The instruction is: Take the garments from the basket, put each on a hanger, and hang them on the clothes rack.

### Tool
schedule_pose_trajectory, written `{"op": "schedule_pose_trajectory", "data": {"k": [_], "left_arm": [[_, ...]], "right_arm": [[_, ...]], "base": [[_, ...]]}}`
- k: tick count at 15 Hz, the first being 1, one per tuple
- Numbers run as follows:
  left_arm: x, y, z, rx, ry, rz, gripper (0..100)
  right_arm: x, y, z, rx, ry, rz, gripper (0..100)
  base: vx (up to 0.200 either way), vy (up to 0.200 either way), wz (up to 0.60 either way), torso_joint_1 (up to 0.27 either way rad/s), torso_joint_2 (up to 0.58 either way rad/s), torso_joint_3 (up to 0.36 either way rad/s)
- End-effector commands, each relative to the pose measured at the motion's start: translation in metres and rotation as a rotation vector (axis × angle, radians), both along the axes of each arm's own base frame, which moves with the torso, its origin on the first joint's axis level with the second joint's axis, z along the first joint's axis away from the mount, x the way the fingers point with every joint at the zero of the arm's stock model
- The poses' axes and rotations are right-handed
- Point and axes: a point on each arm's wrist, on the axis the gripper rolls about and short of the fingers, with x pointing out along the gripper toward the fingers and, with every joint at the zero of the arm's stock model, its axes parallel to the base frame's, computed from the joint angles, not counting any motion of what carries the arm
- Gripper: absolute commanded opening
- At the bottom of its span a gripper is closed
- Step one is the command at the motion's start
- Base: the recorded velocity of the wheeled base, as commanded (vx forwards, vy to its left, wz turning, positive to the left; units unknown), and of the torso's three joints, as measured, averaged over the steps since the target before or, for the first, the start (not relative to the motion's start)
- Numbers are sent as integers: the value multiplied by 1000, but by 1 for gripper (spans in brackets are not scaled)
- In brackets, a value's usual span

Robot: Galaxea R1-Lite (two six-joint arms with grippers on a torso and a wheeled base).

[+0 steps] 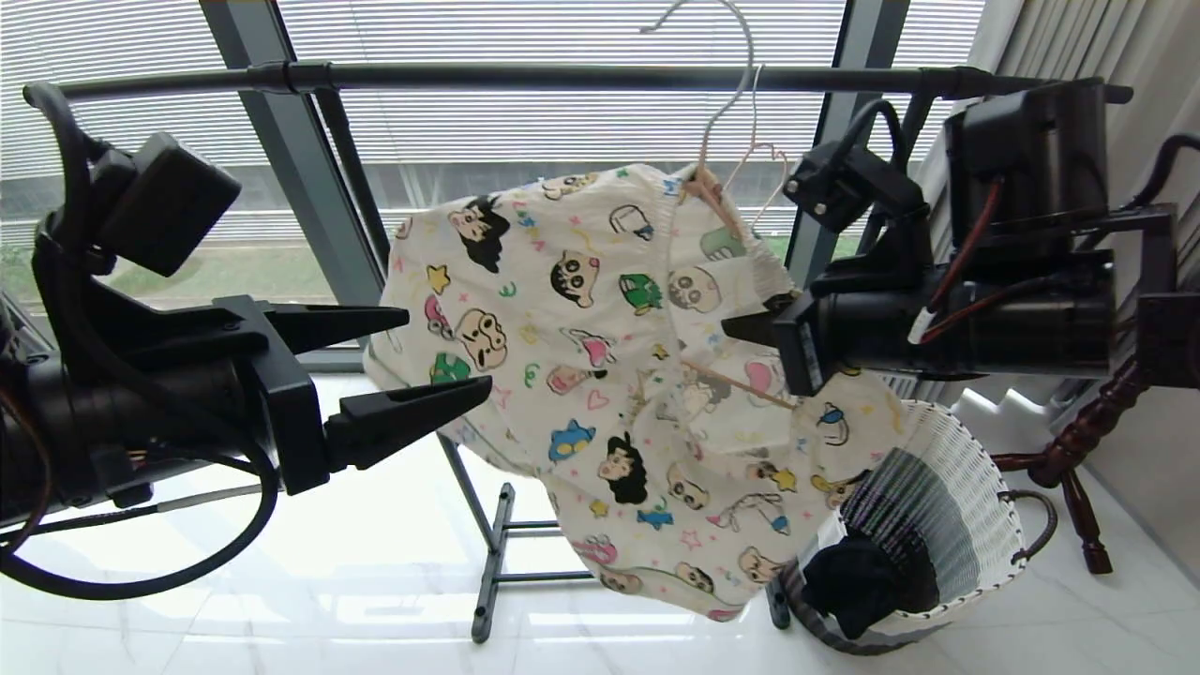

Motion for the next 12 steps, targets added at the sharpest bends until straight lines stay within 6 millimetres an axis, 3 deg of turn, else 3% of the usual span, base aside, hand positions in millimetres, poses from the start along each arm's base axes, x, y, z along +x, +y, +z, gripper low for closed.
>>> {"op": "schedule_pose_trajectory", "data": {"k": [1, 4, 8, 10, 12], "left_arm": [[-9, -15, 5, -9, -17, -89, 100], [9, -36, -5, 36, 28, -85, 100], [52, -57, 12, -24, 51, 187, 100], [64, -70, 21, -79, 60, 238, 100], [68, -74, 17, -62, 64, 268, 100]], "right_arm": [[-1, 43, -8, 11, 3, 35, 0], [0, 64, -6, 20, -15, 53, 0], [-1, 72, -13, 5, -6, 56, 0], [-3, 77, -15, 1, -2, 67, 0], [-1, 79, -19, -9, -2, 51, 0]], "base": [[0, 0, 0, 0, 0, 0], [0, 0, 0, 0, 0, 0], [0, 0, 0, 0, 0, 0], [0, 0, 0, 0, 0, 0], [0, 0, 0, 0, 0, 0]]}}
